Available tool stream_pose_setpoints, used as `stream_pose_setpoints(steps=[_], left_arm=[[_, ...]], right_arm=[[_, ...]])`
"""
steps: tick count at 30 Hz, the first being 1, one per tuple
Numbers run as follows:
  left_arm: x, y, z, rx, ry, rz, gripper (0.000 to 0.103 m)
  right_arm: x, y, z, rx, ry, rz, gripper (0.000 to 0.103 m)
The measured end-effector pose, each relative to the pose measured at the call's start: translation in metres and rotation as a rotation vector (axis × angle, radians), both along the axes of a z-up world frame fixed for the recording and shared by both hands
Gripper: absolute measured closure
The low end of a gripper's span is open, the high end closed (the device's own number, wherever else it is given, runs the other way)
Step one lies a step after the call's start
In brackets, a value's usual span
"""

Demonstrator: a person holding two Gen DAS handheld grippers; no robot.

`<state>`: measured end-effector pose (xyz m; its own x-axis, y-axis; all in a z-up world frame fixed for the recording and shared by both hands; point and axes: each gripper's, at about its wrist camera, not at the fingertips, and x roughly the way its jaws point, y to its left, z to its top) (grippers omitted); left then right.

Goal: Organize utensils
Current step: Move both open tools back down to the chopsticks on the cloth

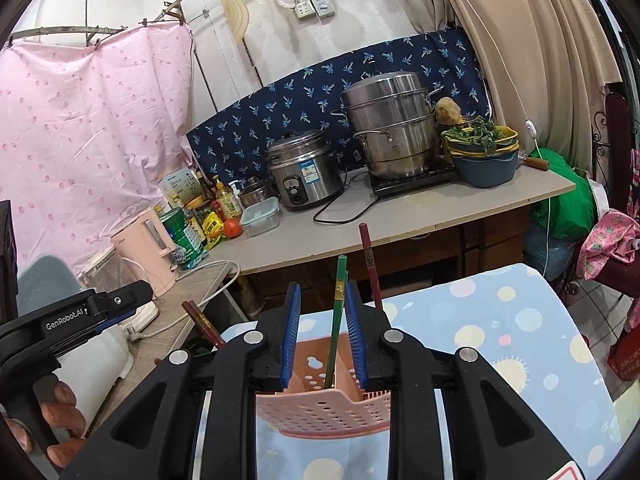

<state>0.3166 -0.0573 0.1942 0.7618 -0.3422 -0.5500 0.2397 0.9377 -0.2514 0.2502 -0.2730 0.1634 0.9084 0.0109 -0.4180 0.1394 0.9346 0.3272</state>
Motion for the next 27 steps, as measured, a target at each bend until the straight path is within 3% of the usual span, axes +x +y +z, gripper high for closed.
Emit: stream_pose_setpoints(steps=[7, 16, 27], left_arm=[[-0.017, 0.005, -0.008, 0.008, 0.030, -0.005, 0.058], [-0.055, 0.012, -0.033, 0.040, 0.061, -0.035, 0.058], [-0.107, 0.019, -0.090, 0.094, 0.178, -0.093, 0.058]], right_arm=[[-0.021, 0.012, -0.007, -0.004, 0.022, 0.022, 0.076], [-0.060, 0.026, -0.027, -0.001, 0.076, 0.046, 0.076], [-0.114, 0.035, -0.069, 0.011, 0.180, 0.078, 0.076]])
